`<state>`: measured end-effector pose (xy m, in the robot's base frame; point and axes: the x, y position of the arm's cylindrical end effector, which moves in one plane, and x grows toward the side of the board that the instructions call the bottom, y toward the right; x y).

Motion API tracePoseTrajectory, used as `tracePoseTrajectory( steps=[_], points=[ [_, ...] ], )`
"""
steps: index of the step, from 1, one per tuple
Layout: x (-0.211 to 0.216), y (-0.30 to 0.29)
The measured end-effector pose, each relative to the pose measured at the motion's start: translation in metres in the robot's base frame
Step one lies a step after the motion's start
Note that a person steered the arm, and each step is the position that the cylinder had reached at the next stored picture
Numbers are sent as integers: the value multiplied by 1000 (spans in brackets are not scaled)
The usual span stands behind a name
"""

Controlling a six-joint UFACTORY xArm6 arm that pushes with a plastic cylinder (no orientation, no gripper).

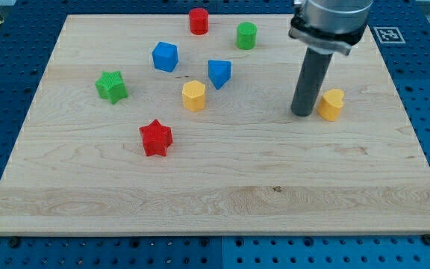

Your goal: Slide the green circle towards the top left

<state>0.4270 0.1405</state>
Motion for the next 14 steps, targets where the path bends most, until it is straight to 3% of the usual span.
tracePoseTrajectory(
  steps=[2, 3, 4, 5, 6, 8, 10, 12, 14],
  points=[
    [-114, 29],
    [-130, 28],
    [-135, -16],
    [-170, -65],
    [-196, -70],
    [-195, -84],
    [-155, -84],
    [-141, -90],
    [-140, -158]
  ],
)
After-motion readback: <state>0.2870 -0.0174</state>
